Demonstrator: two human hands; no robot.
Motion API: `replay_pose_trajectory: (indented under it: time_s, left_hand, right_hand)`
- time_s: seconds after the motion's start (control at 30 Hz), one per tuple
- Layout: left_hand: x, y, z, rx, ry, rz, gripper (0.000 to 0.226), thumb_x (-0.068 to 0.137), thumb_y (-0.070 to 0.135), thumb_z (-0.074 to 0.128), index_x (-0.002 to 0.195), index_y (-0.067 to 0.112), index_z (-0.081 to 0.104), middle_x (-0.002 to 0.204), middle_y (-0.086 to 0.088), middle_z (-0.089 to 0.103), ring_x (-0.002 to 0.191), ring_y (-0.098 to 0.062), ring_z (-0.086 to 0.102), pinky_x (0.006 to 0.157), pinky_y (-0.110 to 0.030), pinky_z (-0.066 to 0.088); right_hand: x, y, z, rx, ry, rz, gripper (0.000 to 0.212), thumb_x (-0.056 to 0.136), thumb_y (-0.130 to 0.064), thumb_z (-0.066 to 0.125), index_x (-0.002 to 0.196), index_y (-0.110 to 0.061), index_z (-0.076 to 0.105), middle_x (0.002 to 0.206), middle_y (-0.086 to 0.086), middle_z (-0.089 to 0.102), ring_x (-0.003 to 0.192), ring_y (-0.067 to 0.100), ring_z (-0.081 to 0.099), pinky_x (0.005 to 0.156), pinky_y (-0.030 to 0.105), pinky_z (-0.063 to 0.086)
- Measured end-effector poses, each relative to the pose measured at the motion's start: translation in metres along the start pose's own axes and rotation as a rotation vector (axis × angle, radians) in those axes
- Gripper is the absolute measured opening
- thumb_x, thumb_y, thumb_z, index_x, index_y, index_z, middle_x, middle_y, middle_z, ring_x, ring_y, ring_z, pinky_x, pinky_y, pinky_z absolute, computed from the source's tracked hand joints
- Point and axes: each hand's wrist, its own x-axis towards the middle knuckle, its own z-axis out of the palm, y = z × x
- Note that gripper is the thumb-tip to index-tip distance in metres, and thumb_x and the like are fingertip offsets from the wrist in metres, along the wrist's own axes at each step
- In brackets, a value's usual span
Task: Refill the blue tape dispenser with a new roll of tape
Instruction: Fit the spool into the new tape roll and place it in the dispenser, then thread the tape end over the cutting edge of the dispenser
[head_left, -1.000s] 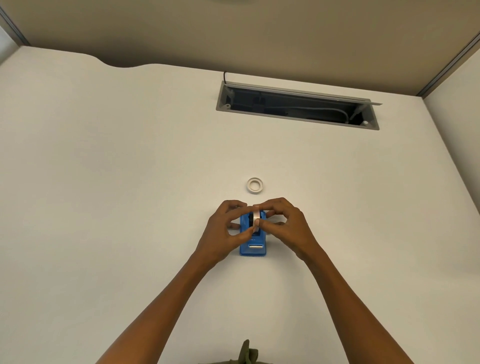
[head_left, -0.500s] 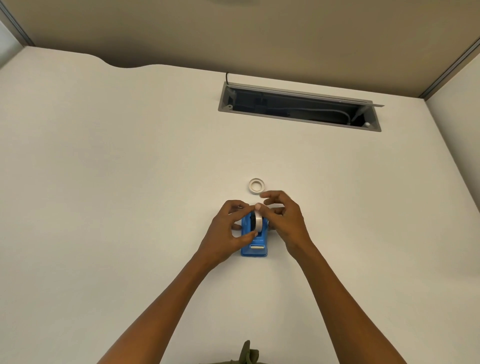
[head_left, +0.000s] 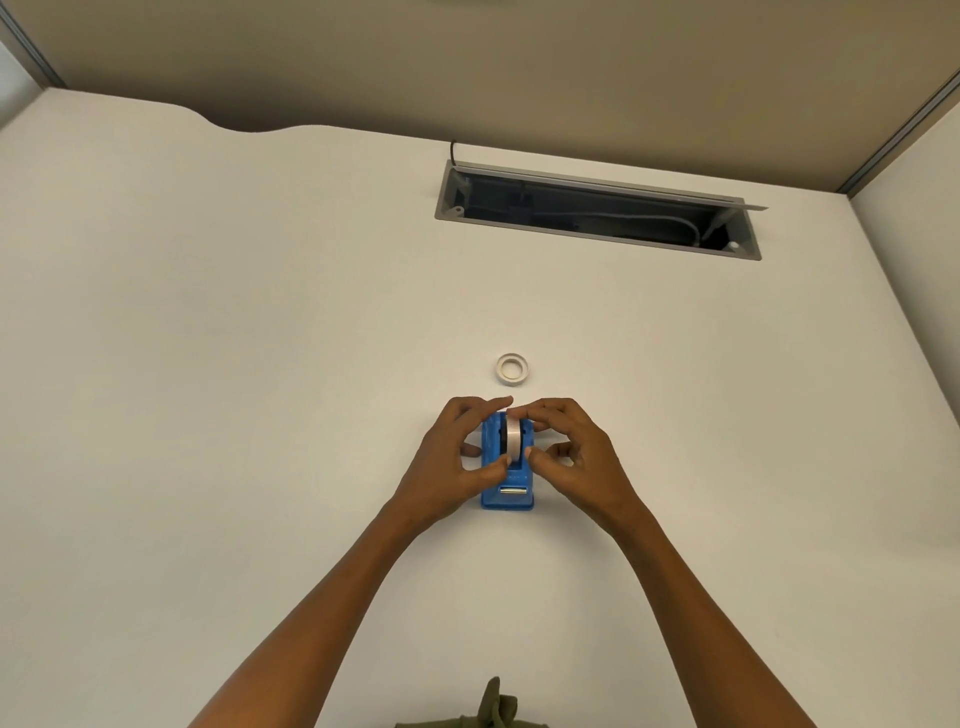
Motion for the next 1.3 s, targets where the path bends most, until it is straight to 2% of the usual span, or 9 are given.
replay_pose_trajectory:
  time_s: [0.1,0.23,0.37,0.53,0.63,0.87,0.97,1.1,1.3]
  left_hand:
    - [0.000,0.002,0.002,-0.024,0.011,-0.018,0.058,0.070,0.028,0.069,0.112,0.057,0.041,0.115,0.020,0.044,0.105,0.000,0.052,0.074,-0.005,0.047]
    - [0.000,0.002,0.002,-0.025,0.021,-0.016,0.060,0.071,0.027,0.070,0.114,0.057,0.040,0.116,0.020,0.045,0.105,0.001,0.051,0.075,-0.006,0.047]
    - [-0.001,0.002,0.001,-0.042,0.031,0.011,0.056,0.071,0.023,0.070,0.104,0.062,0.047,0.112,0.022,0.046,0.104,0.006,0.050,0.075,-0.009,0.049]
    - [0.000,0.002,0.001,-0.058,0.032,0.000,0.051,0.070,0.023,0.070,0.103,0.057,0.050,0.111,0.021,0.047,0.103,0.005,0.051,0.075,-0.009,0.049]
    - [0.000,0.001,0.001,-0.054,0.026,-0.011,0.052,0.070,0.023,0.071,0.103,0.056,0.049,0.111,0.022,0.045,0.104,0.004,0.051,0.075,-0.007,0.048]
    - [0.000,-0.002,0.001,-0.037,0.008,-0.020,0.060,0.073,0.015,0.074,0.106,0.055,0.046,0.113,0.025,0.042,0.104,0.009,0.048,0.074,-0.005,0.046]
    - [0.001,-0.002,0.001,-0.031,0.013,-0.019,0.061,0.073,0.014,0.074,0.104,0.058,0.046,0.111,0.025,0.042,0.103,0.006,0.050,0.073,-0.005,0.046]
    - [0.002,-0.003,0.000,-0.029,0.003,-0.018,0.057,0.073,0.016,0.074,0.106,0.054,0.047,0.111,0.022,0.042,0.103,0.002,0.050,0.074,-0.005,0.047]
    - [0.004,-0.002,0.000,-0.032,0.000,-0.032,0.053,0.073,0.015,0.075,0.105,0.049,0.050,0.110,0.016,0.043,0.100,0.000,0.051,0.073,-0.005,0.047]
  right_hand:
    - [0.002,0.002,0.001,-0.023,-0.005,0.012,0.045,0.079,-0.015,0.069,0.107,-0.047,0.056,0.113,-0.006,0.055,0.098,0.005,0.058,0.068,0.023,0.052]
    - [0.004,0.002,0.002,-0.008,0.003,0.008,0.044,0.078,-0.019,0.073,0.103,-0.051,0.055,0.108,-0.015,0.054,0.095,-0.003,0.056,0.064,0.021,0.052]
    - [0.005,0.003,0.003,0.027,0.040,0.020,0.037,0.077,-0.019,0.074,0.101,-0.041,0.058,0.106,-0.015,0.056,0.093,-0.005,0.057,0.064,0.012,0.050]
    - [0.008,0.003,0.006,0.044,0.081,0.075,0.025,0.080,-0.016,0.071,0.101,-0.026,0.065,0.105,-0.008,0.060,0.090,-0.006,0.057,0.069,0.011,0.050]
    - [0.010,0.002,0.008,0.055,0.107,0.111,0.021,0.081,-0.016,0.069,0.097,-0.028,0.064,0.102,-0.006,0.060,0.086,-0.007,0.058,0.068,0.008,0.049]
    - [0.013,-0.003,0.007,0.134,0.136,0.196,0.013,0.083,-0.022,0.069,0.096,-0.023,0.070,0.104,0.002,0.065,0.089,0.015,0.062,0.076,0.037,0.055]
    - [0.009,-0.002,0.006,0.151,0.127,0.205,0.026,0.083,-0.025,0.069,0.109,-0.023,0.067,0.111,0.001,0.065,0.093,0.016,0.062,0.078,0.032,0.056]
    - [-0.001,0.001,0.005,0.095,0.048,0.116,0.047,0.075,-0.026,0.076,0.119,-0.025,0.059,0.118,-0.008,0.060,0.102,0.006,0.058,0.073,0.018,0.054]
    - [0.000,-0.001,0.005,0.088,0.081,0.106,0.035,0.074,-0.022,0.077,0.098,-0.039,0.057,0.108,-0.008,0.062,0.095,-0.003,0.058,0.066,0.015,0.053]
